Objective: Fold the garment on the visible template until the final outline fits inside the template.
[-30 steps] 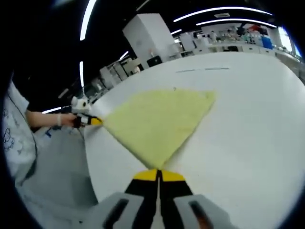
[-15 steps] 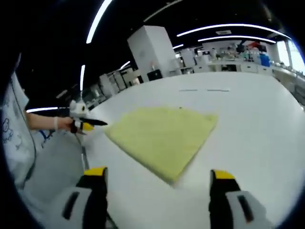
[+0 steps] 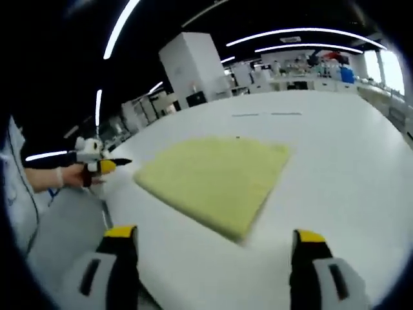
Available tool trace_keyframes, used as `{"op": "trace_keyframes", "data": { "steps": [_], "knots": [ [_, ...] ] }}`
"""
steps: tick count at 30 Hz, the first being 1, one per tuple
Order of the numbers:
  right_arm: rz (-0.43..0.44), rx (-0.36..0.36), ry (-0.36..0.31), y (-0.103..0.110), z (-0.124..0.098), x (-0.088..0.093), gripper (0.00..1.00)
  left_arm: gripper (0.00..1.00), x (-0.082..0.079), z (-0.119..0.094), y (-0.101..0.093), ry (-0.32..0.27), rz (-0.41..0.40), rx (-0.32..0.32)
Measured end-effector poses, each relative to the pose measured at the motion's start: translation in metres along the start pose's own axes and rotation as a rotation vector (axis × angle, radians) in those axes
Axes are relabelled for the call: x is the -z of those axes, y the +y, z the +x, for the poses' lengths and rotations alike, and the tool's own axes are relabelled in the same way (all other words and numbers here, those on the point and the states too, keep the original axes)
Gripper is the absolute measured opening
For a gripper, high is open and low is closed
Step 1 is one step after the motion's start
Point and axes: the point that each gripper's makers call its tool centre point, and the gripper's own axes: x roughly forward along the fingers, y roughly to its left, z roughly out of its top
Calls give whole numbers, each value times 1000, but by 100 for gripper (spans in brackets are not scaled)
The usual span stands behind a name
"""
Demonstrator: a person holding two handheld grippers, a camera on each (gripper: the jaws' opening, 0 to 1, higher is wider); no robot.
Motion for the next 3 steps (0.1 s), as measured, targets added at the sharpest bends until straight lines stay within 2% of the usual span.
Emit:
{"op": "trace_keyframes", "data": {
  "steps": [1, 3],
  "knots": [
    [-3, 10, 8, -1, -1, 1, 100, 98, -2, 1, -5, -5, 30, 2],
    [-32, 22, 17, -2, -3, 1, 100, 98, -4, 1, -9, -19, 13, 6]
  ]
}}
